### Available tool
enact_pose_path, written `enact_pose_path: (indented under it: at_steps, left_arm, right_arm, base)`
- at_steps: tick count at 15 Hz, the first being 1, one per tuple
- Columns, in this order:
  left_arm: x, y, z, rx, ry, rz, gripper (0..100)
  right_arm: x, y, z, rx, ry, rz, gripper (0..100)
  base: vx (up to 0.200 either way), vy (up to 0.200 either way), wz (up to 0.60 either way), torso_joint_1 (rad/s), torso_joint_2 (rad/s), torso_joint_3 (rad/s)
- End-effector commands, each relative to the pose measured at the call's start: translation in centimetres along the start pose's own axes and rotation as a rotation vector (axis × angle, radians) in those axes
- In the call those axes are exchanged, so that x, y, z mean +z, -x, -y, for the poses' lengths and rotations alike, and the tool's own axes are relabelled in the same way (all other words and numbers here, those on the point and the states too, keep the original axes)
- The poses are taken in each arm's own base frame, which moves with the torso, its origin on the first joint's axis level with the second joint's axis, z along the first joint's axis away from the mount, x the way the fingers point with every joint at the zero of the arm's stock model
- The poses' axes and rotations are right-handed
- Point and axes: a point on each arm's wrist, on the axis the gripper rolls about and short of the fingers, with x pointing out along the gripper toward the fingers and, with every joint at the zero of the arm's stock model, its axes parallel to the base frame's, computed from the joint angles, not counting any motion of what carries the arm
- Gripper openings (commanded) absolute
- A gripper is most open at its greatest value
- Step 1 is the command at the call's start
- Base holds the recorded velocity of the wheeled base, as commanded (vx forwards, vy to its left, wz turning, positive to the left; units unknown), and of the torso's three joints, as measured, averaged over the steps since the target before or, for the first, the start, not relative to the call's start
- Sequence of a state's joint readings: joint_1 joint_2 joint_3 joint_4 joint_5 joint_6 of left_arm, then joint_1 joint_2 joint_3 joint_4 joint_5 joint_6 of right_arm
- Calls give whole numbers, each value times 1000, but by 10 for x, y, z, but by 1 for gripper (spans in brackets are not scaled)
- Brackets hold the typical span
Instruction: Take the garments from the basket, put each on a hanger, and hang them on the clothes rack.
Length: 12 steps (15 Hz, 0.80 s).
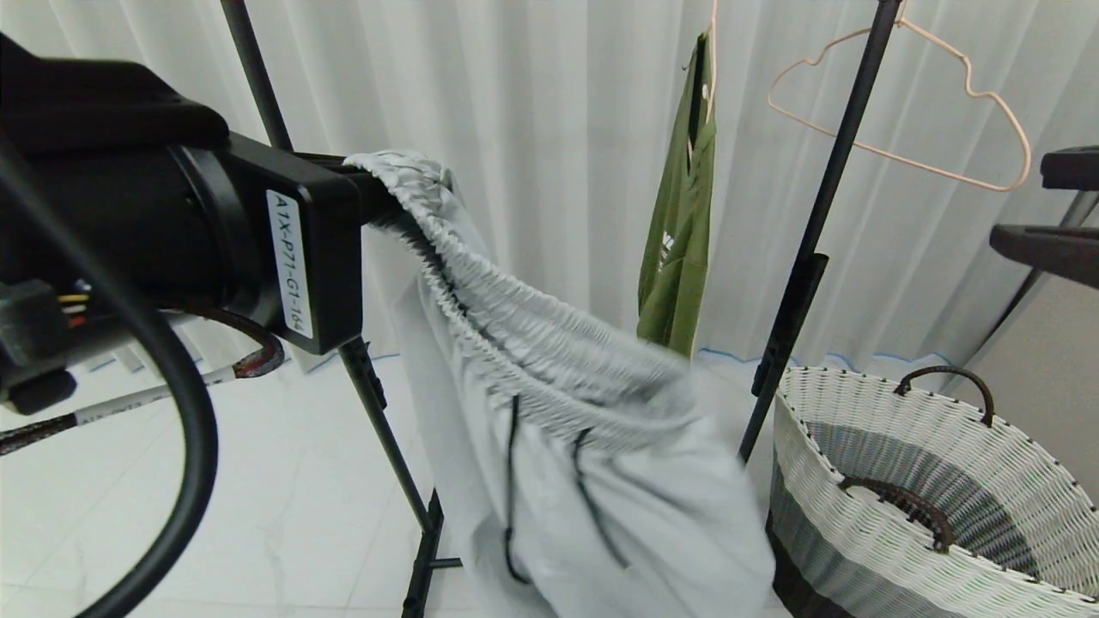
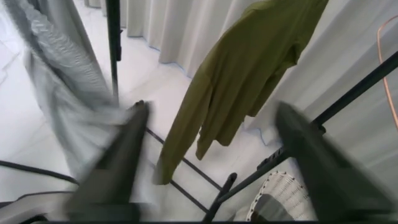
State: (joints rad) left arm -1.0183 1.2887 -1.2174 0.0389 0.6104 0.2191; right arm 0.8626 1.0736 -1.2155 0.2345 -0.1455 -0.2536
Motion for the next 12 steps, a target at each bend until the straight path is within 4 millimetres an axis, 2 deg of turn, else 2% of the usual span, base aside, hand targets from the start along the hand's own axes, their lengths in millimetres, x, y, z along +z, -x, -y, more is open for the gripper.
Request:
enact_pose_path:
  at_steps: [1, 3, 5, 7, 9, 12]
  left_arm:
    - [1, 1, -1, 1, 3, 5, 0]
    - [-2, 2, -2, 6, -1, -2, 0]
    - [1, 4, -8, 27, -17, 8, 0]
    - [-2, 7, -28, 104, -68, -2, 0]
    - [-9, 7, -40, 137, -73, -19, 0]
    - [-28, 8, -57, 176, -88, -76, 0]
  right_arm:
    - [-1, 2, 0, 3, 6, 3, 100]
    - [-4, 7, 1, -17, 3, -4, 100]
    - [-15, 11, 14, -179, 1, -113, 100]
    - [-21, 18, 24, -279, 1, -215, 100]
    - [-26, 18, 33, -366, -13, -261, 100]
    - [-39, 23, 42, -478, -2, -327, 100]
  base:
    - [0, 0, 0, 0, 0, 0]
    - [0, 0, 0, 0, 0, 0]
    - [0, 0, 0, 0, 0, 0]
    - [0, 0, 0, 0, 0, 0]
    - [0, 0, 0, 0, 0, 0]
    - [0, 0, 0, 0, 0, 0]
